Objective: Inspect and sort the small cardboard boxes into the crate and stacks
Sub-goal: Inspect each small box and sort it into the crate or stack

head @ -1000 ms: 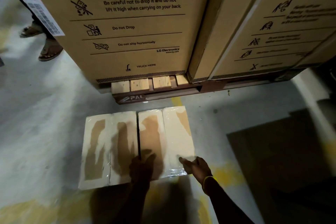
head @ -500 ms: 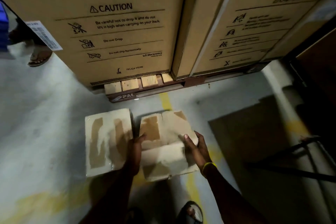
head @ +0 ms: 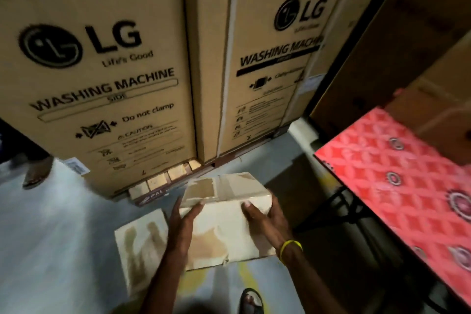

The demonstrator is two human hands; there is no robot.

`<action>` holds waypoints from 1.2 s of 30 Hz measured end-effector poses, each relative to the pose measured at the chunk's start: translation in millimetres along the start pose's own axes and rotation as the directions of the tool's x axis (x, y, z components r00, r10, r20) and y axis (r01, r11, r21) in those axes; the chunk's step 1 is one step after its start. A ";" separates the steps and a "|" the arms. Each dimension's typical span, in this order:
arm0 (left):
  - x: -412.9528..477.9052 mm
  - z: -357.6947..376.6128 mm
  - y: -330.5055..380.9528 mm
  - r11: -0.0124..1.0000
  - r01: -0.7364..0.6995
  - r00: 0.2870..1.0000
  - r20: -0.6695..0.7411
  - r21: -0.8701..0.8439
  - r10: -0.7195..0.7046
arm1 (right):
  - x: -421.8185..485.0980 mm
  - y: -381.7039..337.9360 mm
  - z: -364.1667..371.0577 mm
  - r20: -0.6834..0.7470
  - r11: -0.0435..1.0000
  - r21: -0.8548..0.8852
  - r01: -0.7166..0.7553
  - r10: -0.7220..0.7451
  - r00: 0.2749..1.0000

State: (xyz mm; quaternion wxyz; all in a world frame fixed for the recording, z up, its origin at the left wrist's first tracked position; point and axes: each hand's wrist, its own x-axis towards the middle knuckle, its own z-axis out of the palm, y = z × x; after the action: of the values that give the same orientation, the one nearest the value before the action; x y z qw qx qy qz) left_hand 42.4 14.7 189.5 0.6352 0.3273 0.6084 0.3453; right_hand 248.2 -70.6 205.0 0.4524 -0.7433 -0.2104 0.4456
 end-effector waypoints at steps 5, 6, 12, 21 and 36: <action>-66.8 40.5 99.7 0.980 -0.119 0.980 0.177 0.158 0.091 | -81.9 -76.1 -63.0 -0.167 0.975 0.191 0.112 -0.080 0.983; -83.7 53.1 118.6 0.976 -0.144 0.970 0.219 0.162 0.107 | -97.7 -87.6 -78.9 -0.223 0.968 0.207 0.141 -0.094 0.970; -166.4 135.0 193.9 0.873 -0.418 0.822 0.514 0.250 0.246 | -170.0 -142.7 -172.0 -0.479 0.926 0.199 0.321 -0.194 0.856; -262.1 271.6 203.5 0.685 -0.673 0.581 0.772 0.279 0.257 | -243.2 -148.8 -302.8 -0.714 0.878 0.130 0.460 -0.240 0.658; -360.6 377.8 157.4 0.497 -0.788 0.564 0.748 0.363 0.349 | -253.5 -104.1 -419.5 -0.831 0.944 0.003 0.331 -0.182 0.526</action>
State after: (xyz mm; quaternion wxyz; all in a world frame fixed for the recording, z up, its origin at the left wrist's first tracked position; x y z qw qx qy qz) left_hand 405.8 -199.4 535.4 0.4621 0.8119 0.3054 0.1843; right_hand 485.0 -403.3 495.3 0.6165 -0.7859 -0.0470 -0.0070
